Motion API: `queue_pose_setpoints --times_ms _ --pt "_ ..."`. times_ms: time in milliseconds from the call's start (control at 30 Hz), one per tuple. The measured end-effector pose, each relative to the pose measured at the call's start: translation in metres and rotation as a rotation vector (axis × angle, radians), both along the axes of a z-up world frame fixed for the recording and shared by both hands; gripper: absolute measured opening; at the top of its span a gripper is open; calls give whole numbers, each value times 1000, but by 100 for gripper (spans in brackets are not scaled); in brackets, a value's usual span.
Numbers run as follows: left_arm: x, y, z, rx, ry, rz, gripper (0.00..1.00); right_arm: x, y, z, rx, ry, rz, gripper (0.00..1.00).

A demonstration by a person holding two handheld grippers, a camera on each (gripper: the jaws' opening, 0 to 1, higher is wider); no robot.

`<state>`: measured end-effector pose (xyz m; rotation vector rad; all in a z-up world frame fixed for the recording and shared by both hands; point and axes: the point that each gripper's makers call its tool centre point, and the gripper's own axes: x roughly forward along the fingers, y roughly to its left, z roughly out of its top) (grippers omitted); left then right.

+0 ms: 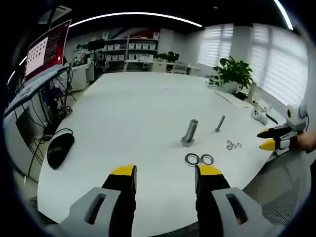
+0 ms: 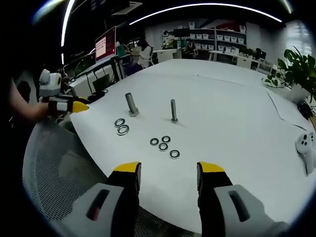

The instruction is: Place the washer onto the threaded stud by aligning its center hole with the stud, sliding it down to the base, and recovering from edge contact or off-axis alignment until the washer reaches the visible bottom stop.

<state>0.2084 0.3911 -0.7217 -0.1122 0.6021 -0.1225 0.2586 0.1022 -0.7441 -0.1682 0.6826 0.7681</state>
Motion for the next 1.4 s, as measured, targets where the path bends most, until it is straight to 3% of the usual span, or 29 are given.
queue_pose_setpoints --times_ms 1400 --pt "-6 4 -8 -6 26 10 42 -10 7 -6 8 35 28 44"
